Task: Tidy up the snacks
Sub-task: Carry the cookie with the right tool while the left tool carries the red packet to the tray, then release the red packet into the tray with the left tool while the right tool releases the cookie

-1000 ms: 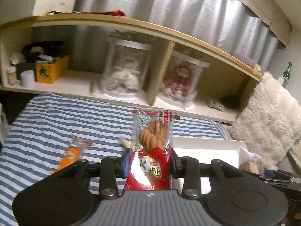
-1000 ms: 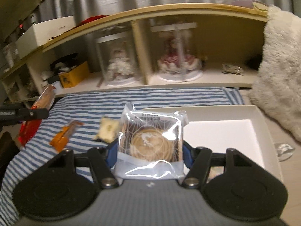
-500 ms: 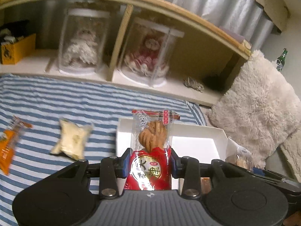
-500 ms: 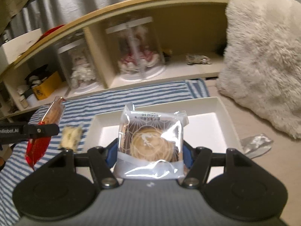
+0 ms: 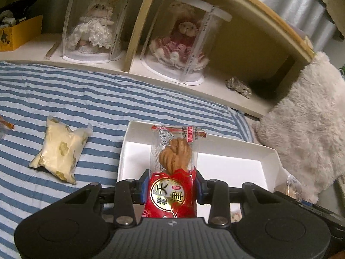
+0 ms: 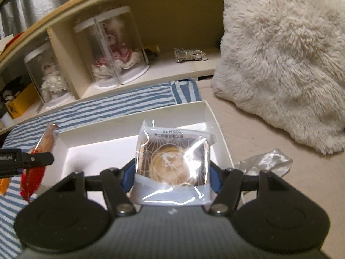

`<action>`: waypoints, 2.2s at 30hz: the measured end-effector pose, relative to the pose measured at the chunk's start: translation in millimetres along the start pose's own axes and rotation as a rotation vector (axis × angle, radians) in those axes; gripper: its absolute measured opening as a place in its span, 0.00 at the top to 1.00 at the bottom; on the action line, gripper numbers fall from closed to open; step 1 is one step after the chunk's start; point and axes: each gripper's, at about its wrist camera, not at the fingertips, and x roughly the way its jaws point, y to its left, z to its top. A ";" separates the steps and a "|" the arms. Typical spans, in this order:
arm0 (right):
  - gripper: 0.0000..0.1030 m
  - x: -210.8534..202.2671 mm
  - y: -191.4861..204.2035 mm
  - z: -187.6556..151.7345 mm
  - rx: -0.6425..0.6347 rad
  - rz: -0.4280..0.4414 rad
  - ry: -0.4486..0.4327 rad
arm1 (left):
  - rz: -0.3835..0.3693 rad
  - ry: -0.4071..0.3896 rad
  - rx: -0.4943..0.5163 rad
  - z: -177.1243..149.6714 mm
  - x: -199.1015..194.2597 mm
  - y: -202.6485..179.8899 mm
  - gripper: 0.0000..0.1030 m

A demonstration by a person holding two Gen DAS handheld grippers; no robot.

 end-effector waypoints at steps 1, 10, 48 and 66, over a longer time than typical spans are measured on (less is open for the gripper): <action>0.32 5.6 -1.0 0.8 0.000 0.000 0.002 | 0.005 0.000 -0.004 0.8 3.0 2.2 0.60; 0.32 42.2 3.8 -0.2 -0.059 0.002 0.026 | 0.040 0.008 -0.019 7.6 23.3 15.5 0.60; 0.70 29.9 -8.8 -16.4 -0.076 -0.127 0.169 | 0.004 0.058 0.160 -2.5 2.7 -15.9 0.34; 0.32 -27.2 -2.0 -5.3 -0.035 -0.103 0.058 | 0.004 0.077 0.216 -9.5 -19.1 -25.0 0.33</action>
